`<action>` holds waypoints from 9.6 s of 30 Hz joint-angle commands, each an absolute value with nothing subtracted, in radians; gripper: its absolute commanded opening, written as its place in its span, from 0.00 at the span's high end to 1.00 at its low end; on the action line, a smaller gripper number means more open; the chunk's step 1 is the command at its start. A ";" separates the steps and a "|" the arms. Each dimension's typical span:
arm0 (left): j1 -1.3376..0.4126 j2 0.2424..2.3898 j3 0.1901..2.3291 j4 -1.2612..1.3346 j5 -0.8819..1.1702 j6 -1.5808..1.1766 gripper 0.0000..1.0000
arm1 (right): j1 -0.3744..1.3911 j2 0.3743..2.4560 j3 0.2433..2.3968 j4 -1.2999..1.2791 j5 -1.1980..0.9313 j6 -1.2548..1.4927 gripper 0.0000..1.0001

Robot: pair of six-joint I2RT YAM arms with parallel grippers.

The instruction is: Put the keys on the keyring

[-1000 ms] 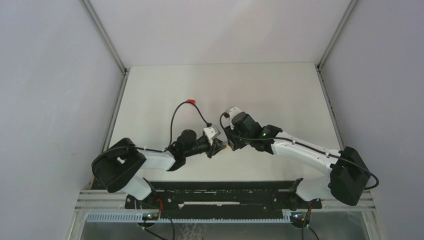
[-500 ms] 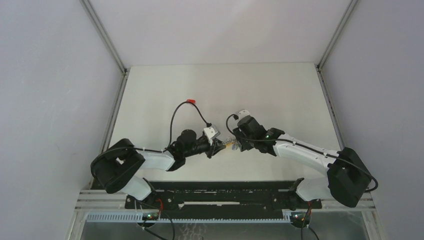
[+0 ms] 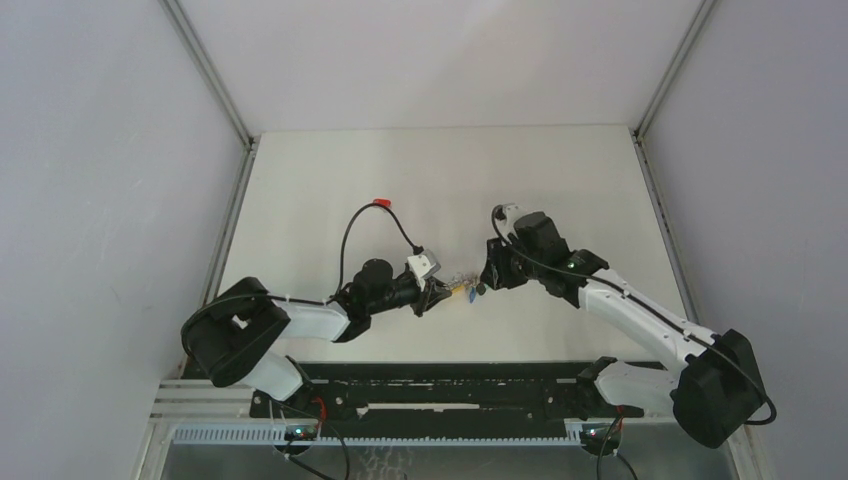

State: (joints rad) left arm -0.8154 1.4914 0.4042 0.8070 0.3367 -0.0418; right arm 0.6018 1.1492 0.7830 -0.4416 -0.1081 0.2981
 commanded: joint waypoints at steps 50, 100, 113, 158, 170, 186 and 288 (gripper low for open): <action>-0.872 1.456 0.488 0.692 0.277 0.065 0.86 | 0.495 1.412 0.978 -0.422 -0.551 0.505 0.78; -0.877 1.454 0.494 0.687 0.279 0.059 0.89 | 0.492 1.306 0.648 -0.075 -0.483 0.451 0.79; -0.877 1.461 0.499 0.687 0.294 0.053 0.89 | 0.513 1.325 0.636 0.014 -0.506 0.451 0.76; -0.878 1.427 0.476 0.741 0.270 -0.041 0.90 | 0.525 1.111 0.652 -0.041 -0.358 0.311 1.00; -0.879 1.328 0.377 0.930 0.245 -0.248 0.77 | 0.651 1.053 0.685 0.016 -0.166 0.134 1.00; -0.761 0.825 0.266 0.763 0.255 -0.253 0.27 | 0.715 0.929 0.677 0.104 -0.403 -0.188 1.00; -0.824 0.995 0.509 0.637 0.420 -0.107 0.60 | 0.730 0.899 0.677 0.163 -0.522 -0.248 1.00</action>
